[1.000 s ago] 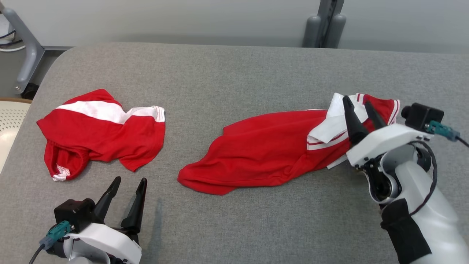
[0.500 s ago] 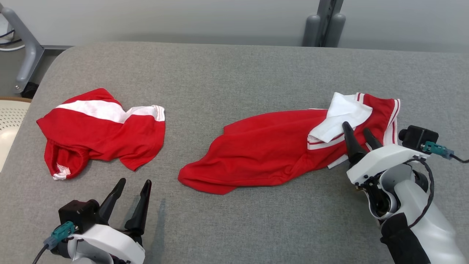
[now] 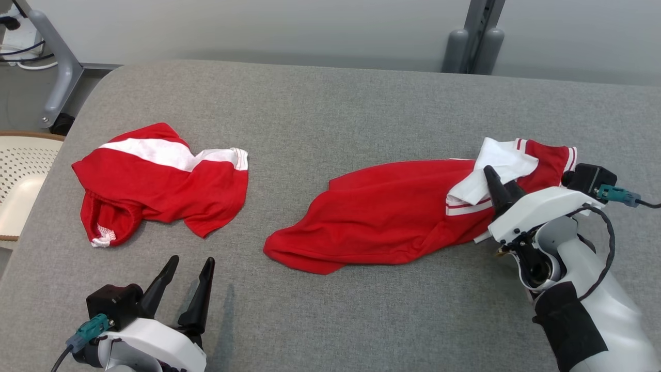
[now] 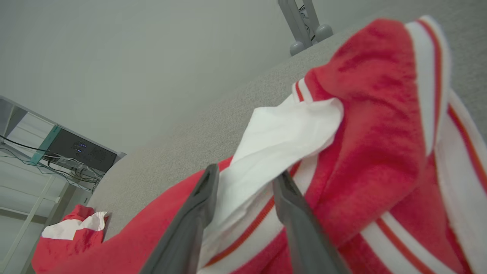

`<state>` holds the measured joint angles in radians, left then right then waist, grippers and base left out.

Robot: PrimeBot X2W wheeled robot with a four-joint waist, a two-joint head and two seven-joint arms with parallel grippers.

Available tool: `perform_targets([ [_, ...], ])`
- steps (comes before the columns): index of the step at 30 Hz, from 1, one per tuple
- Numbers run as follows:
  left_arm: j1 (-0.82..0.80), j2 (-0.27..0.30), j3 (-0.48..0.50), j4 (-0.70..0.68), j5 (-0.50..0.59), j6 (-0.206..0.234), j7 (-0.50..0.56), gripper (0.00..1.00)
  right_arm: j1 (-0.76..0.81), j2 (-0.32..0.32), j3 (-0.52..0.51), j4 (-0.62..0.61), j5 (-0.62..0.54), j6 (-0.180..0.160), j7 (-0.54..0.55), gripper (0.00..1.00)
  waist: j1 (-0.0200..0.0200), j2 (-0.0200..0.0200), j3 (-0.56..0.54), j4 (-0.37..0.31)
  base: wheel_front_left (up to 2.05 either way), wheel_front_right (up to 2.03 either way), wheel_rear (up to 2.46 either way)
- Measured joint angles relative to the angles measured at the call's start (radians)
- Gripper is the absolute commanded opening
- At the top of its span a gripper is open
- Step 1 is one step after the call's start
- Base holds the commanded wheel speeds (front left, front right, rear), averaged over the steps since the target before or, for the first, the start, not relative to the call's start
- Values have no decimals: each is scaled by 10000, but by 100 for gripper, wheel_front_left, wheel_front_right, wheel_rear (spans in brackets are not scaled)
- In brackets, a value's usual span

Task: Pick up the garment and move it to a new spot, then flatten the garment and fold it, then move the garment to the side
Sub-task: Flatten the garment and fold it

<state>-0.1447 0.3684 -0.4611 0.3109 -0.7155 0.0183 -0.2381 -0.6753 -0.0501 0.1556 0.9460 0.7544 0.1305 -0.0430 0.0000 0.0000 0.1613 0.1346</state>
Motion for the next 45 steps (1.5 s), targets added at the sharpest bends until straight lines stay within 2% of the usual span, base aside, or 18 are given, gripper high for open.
perform_targets([
  [2, -17, 0, 0, 17, -15, 0, 0, 100, -95, 4, 98, 4, 150, 0, -2, 0, 0, 0, 17, 8, 0, 0, 0],
  [12, -12, -4, -54, 104, -81, 50, 0, 100, -203, 17, 635, -151, 301, 0, -767, 0, 0, 0, -143, -114, 0, 0, 0],
  [19, 280, 0, -33, 44, -128, 288, 2, 100, 847, -12, 890, -1572, 734, 0, -631, 0, 0, 0, -532, -585, 0, 0, 0],
  [23, 510, 100, 67, -113, -153, 481, 0, 100, 1875, -389, 748, -2679, 702, 0, -282, 0, 0, 0, -771, -987, 0, 0, 0],
  [28, 660, 194, 148, -297, -178, 644, 2, 100, 3284, -640, 69, -4040, 261, 0, 428, 0, 0, 0, -966, -1507, 0, 0, 0],
  [32, 815, 249, 140, -357, -217, 704, 21, 100, 4396, -525, -658, -5404, -29, -2, 1384, 0, 0, 0, -1068, -1839, 0, 0, 0],
  [35, 891, 267, 136, -378, -245, 750, 75, 100, 5282, -316, -1193, -6648, 25, 0, 2389, 0, 0, 0, -1155, -2032, 0, 0, 0],
  [36, 988, 274, 111, -374, -253, 794, 94, 100, 5948, -224, -1551, -7419, -27, 0, 3143, 0, 0, 0, -1206, -2134, 0, 0, 0],
  [40, 995, 278, 84, -408, -257, 802, 107, 100, 7105, -63, -2472, -8769, -109, 0, 4318, 0, 0, 0, -1237, -2235, 0, 0, 0],
  [45, 1002, 332, 86, -418, -274, 842, 134, 100, 8043, 0, -3047, -9359, -489, 0, 5436, 0, 0, 0, -1145, -2296, 0, 0, 0],
])
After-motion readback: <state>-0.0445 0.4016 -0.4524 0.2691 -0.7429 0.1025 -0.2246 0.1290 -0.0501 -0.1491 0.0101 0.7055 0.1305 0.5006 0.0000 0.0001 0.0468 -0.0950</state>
